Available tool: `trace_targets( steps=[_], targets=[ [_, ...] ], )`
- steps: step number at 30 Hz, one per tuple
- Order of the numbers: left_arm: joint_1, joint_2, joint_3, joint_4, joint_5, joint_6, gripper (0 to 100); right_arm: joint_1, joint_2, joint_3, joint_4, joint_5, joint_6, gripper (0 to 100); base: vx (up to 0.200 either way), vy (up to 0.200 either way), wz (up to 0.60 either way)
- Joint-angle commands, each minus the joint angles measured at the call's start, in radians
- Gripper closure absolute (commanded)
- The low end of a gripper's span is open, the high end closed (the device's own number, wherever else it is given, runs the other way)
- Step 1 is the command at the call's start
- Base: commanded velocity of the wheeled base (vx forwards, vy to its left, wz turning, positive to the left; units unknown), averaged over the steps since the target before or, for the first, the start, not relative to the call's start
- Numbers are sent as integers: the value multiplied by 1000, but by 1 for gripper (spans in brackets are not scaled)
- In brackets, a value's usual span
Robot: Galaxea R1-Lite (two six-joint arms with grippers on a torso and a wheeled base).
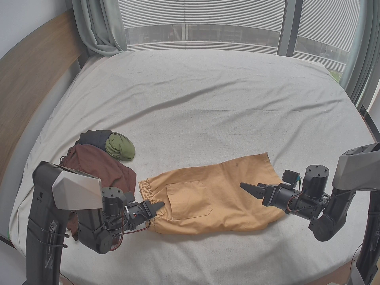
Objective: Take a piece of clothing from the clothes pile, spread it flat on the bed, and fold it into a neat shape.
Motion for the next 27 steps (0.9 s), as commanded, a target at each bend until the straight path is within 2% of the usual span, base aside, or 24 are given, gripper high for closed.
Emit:
trace_targets(
  steps=[1, 11, 17, 27],
  targets=[
    [29, -81, 47, -6, -29, -1, 100, -39, 53, -18, 0, 1, 0, 0, 0, 0, 0],
    [77, -132, 87, -6, -40, 5, 100, -75, 153, -44, 0, 1, -5, 0, 0, 0, 0],
    [121, -181, 121, -6, -98, 7, 100, -108, 197, -59, 1, 6, -6, 0, 0, 0, 0],
    [161, -225, 158, -4, -129, 7, 100, -110, 235, -65, 1, 8, -8, 0, 0, 0, 0]
  ],
)
